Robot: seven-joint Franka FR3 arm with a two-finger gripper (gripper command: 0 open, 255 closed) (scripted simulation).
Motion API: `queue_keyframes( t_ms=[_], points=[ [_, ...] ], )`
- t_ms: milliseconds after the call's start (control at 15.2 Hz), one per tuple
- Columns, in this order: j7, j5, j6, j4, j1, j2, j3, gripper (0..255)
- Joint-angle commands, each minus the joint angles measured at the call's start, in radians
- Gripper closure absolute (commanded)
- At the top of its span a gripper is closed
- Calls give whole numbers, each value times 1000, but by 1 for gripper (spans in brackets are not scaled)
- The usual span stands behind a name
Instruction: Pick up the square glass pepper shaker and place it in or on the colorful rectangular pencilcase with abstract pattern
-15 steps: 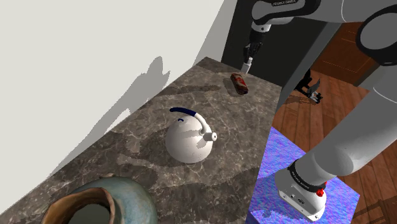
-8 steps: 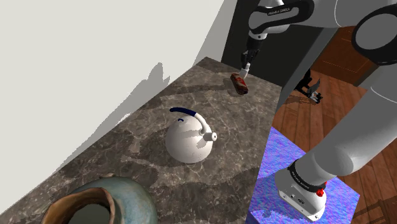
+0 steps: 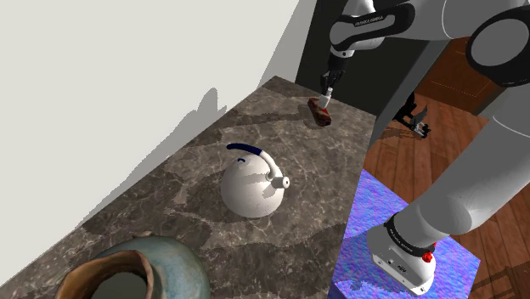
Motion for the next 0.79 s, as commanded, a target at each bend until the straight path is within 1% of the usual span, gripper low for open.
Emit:
queue_keyframes(
  t_ms=[0, 66, 396, 660, 726],
  points=[
    [0, 0, 0, 0, 0, 0, 0, 255],
    [0, 0, 0, 0, 0, 0, 0, 0],
    [0, 0, 0, 0, 0, 0, 0, 0],
    [5, -8, -119, 84, 4, -36, 0, 0],
    [5, -8, -119, 84, 4, -36, 0, 0]
  ],
)
